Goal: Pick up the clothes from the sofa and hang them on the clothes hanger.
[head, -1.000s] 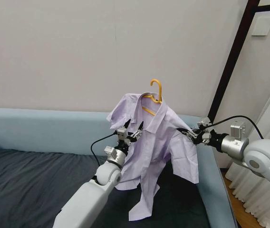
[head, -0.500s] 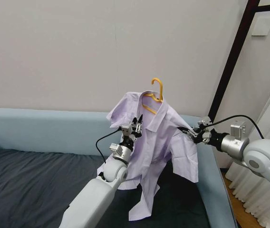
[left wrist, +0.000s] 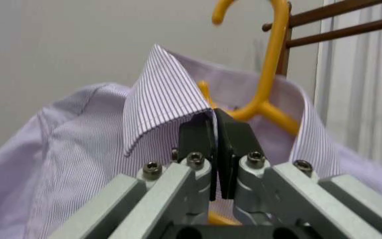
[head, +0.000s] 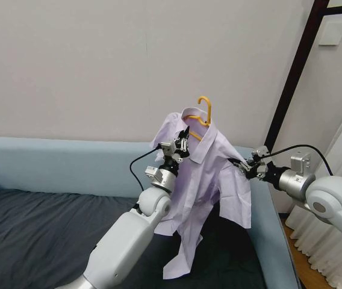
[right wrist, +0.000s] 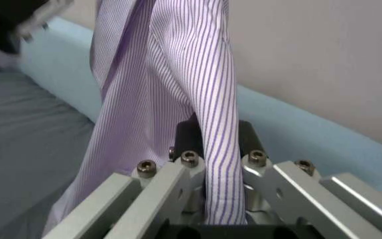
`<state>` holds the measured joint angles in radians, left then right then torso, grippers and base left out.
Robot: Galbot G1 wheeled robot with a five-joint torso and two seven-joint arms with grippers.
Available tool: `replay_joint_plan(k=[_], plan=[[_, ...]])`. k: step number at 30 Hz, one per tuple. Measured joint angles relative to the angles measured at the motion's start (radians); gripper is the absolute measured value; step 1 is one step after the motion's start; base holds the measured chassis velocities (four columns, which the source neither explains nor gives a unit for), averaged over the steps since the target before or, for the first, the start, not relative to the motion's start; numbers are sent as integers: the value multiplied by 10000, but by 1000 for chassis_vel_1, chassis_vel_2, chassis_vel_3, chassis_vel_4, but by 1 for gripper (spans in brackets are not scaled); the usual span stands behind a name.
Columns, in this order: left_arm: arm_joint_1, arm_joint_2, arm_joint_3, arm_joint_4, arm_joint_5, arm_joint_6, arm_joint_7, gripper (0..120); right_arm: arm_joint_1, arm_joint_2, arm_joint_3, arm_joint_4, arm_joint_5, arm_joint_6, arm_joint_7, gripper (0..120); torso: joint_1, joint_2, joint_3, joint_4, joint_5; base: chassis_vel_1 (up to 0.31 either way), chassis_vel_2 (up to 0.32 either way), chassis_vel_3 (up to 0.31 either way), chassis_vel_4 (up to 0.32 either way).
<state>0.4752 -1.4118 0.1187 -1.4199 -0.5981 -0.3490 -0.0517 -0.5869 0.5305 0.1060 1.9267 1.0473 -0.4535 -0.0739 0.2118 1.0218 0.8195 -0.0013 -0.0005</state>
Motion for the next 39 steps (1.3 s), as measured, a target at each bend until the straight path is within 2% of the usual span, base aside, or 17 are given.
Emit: replay_joint_plan(k=[6, 10, 12, 16, 17, 19, 25, 31, 33, 39], plan=[[151, -198, 107, 708, 317, -99, -98, 0, 161, -90, 85, 294, 969, -199, 384, 1, 1, 0, 0, 3, -1, 0, 0, 0, 0], [194, -179, 129, 775, 335, -235, -343, 0, 325, -247, 128, 472, 1332, -362, 523, 1, 0, 0, 0, 1, -1, 0, 0, 0, 0], [218, -137, 135, 751, 329, -279, -444, 5, 401, -306, 128, 542, 1422, -454, 615, 1, 0, 0, 0, 0, -1, 0, 0, 0, 0], [507, 169, -35, 494, 273, -603, -655, 23, 794, -547, 83, 742, 1772, -867, 993, 1, 0, 0, 0, 1, -2, 0, 0, 0, 0], [507, 169, -35, 494, 273, -603, -655, 23, 794, -547, 83, 742, 1772, -867, 993, 1, 0, 0, 0, 1, -2, 0, 0, 0, 0], [767, 417, -163, 304, 251, -755, -654, 32, 991, -648, 42, 775, 1859, -979, 1036, 1, 0, 0, 0, 2, -3, 0, 0, 0, 0], [1333, 981, -347, -181, -97, -892, -216, 54, 1412, -723, -41, 817, 1875, -1122, 1043, 1, 1, 0, 1, 4, -3, 0, 0, 0, 0], [1578, 1009, -472, -416, -330, -939, 81, 77, 1926, -650, -136, 854, 1801, -1300, 1073, 1, 1, 0, 0, 0, 0, 0, 0, 0, 0], [1786, 926, -638, -423, -229, -899, -194, 85, 2218, -671, -135, 843, 1994, -1430, 1201, 1, 1, 0, 0, 1, -1, 0, 0, 0, 0], [2507, 874, -965, -354, 57, -685, -688, 99, 2634, -854, -20, 1000, 3126, -1996, 2080, 1, 1, 0, 0, 2, -2, 0, 0, 0, 0]])
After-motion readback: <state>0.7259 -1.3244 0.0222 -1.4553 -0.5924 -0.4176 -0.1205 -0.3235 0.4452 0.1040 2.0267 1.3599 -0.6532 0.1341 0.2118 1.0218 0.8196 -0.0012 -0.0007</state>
